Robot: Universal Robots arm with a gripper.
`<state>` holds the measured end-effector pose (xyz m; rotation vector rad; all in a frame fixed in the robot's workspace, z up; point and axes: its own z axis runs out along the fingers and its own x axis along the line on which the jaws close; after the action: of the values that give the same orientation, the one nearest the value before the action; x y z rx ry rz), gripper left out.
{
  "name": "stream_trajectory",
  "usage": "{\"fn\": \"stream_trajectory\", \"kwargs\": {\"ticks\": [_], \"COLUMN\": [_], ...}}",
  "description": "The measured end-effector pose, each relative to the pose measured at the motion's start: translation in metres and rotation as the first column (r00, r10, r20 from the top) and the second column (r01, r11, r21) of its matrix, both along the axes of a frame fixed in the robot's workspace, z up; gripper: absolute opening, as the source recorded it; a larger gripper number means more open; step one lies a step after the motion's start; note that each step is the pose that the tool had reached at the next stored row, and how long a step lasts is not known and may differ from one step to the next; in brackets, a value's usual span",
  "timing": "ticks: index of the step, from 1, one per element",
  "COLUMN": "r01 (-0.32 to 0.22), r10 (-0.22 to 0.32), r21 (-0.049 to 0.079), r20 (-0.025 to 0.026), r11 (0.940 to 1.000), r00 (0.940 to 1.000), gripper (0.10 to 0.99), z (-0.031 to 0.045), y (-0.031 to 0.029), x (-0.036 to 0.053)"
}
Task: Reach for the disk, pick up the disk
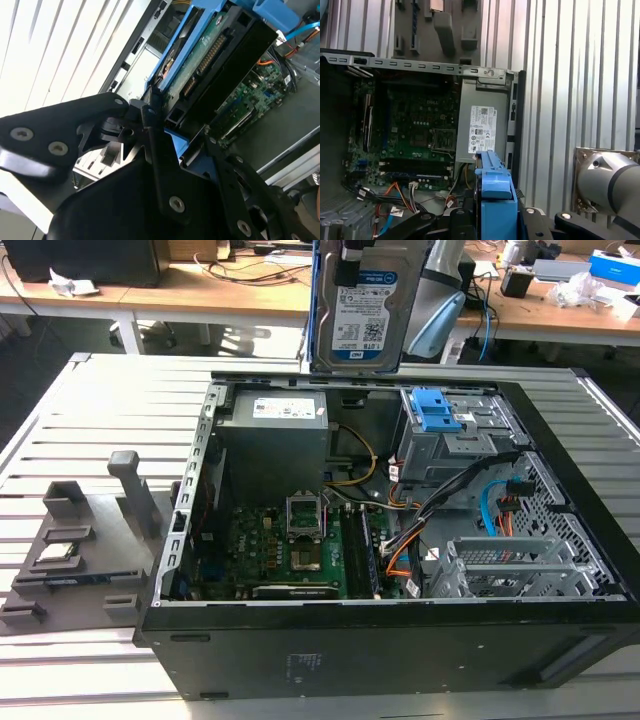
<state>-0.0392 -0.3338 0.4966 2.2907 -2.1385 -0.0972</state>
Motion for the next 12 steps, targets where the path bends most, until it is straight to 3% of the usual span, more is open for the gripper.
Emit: {"fn": "stream_trajectory", "kwargs": {"ticks": [7, 12], "r01": [0.045, 0.045], "r10": [-0.045, -0.045], "r21": [0.000, 0.000], "r20": [-0.0012, -0.0019], "r11": [0.9990, 0.9990], "r00": [0.9990, 0.9990], "gripper": [0.369, 0.369], "z": [-0.0111, -0.0259], "y": [0.0005, 0.0005], "x": [0.0132, 0.0178]}}
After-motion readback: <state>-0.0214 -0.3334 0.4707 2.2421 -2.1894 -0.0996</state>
